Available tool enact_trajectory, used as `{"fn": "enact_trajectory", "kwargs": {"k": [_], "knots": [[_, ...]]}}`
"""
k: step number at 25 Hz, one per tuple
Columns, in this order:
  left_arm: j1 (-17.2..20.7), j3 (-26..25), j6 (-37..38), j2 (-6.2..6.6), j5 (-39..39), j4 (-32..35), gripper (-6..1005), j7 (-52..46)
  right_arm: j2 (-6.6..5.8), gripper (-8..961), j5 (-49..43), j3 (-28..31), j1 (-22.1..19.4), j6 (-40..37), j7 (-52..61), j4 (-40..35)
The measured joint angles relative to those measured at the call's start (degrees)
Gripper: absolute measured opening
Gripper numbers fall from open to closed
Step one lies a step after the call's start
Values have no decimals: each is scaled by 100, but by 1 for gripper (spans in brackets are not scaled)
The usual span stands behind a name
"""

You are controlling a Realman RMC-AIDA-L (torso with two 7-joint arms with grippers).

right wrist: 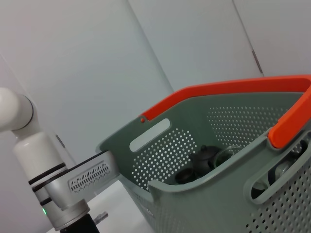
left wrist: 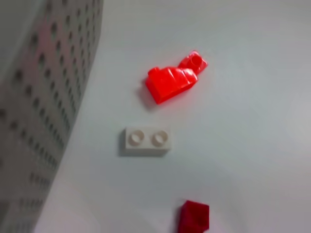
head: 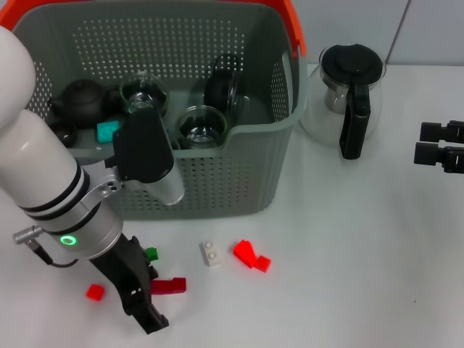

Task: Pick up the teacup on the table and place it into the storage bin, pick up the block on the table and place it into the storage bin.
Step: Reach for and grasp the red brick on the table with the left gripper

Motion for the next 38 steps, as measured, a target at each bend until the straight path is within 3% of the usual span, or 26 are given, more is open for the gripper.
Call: {"fn": "enact_trajectory", "kwargs": {"k": [24, 29, 31, 38], "knots": [[88, -10, -184, -9, 117, 33, 726, 121, 0, 822, 0, 0, -26, -5, 0, 0], [88, 0, -223, -9, 117, 18, 499, 121, 0, 822, 0, 0, -11, -4, 0, 0], [88, 11, -229, -9, 123, 18, 262, 119, 0, 822, 0, 0, -12, -4, 1, 0], [88, -2, -269, -9, 185, 19, 226, 91, 0, 822, 0, 4, -24, -4, 0, 0]]}}
